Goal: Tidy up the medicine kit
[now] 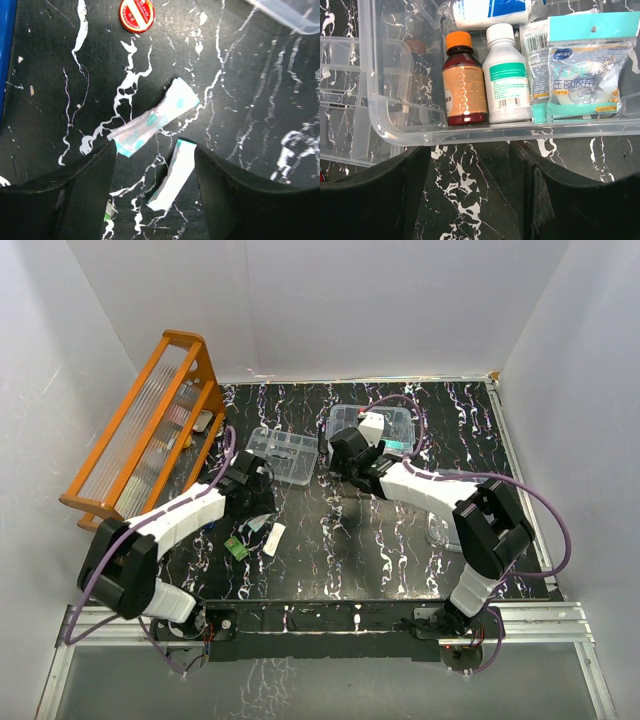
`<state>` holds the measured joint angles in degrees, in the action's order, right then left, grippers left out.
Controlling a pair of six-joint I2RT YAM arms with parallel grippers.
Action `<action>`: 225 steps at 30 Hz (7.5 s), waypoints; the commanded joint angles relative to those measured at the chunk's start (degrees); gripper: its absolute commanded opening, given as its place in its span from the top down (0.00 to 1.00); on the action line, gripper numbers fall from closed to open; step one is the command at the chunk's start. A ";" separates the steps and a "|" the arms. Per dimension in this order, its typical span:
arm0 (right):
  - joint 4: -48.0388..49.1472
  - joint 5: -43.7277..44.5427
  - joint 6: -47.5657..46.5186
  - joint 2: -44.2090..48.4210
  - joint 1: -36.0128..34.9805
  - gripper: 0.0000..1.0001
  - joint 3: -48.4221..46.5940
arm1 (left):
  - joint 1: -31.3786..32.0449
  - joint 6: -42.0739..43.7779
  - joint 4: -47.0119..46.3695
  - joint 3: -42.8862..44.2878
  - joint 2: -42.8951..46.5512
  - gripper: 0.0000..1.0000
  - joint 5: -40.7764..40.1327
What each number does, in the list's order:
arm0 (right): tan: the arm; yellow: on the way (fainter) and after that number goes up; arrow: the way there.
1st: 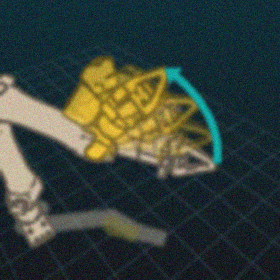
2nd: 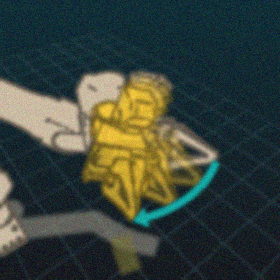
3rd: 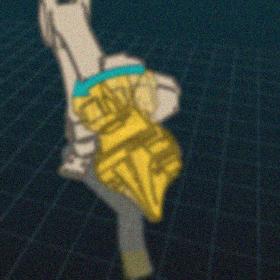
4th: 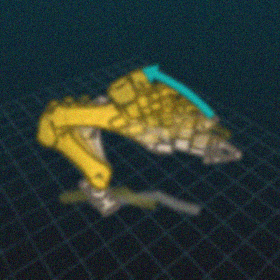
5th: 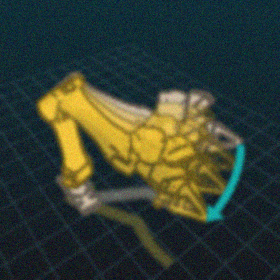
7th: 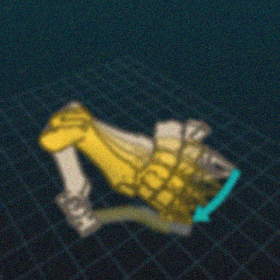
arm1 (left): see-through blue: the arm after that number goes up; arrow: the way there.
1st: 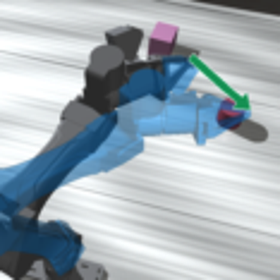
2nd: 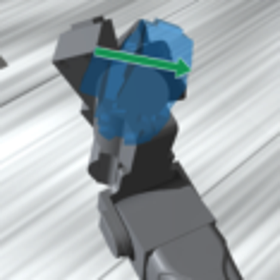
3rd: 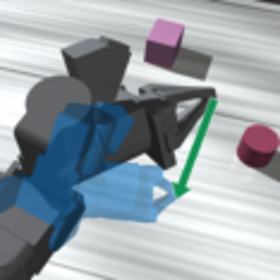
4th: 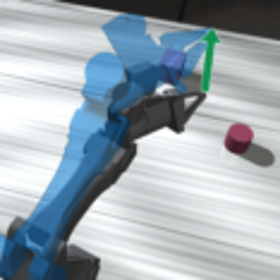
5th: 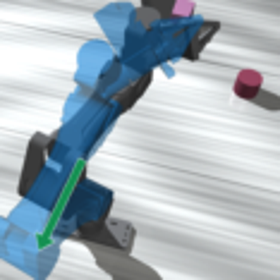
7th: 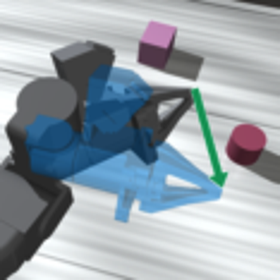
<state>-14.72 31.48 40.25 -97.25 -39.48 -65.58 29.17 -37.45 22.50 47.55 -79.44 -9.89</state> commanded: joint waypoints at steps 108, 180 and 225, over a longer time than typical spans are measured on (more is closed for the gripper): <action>-4.61 -11.18 2.10 35.13 1.19 0.41 18.29 | 1.00 14.16 9.65 1.64 -2.98 0.61 20.28; -8.12 -0.98 -0.70 45.22 1.34 0.40 20.41 | 0.75 23.48 10.17 49.21 -40.93 0.97 6.14; -7.52 -3.37 2.29 42.85 1.46 0.40 19.89 | -7.97 10.02 0.62 16.27 -16.88 0.52 -0.26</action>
<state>-24.03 27.64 41.47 -54.72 -38.22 -45.08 21.78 -28.29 23.29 60.31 -94.65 -10.92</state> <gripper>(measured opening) 0.603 0.479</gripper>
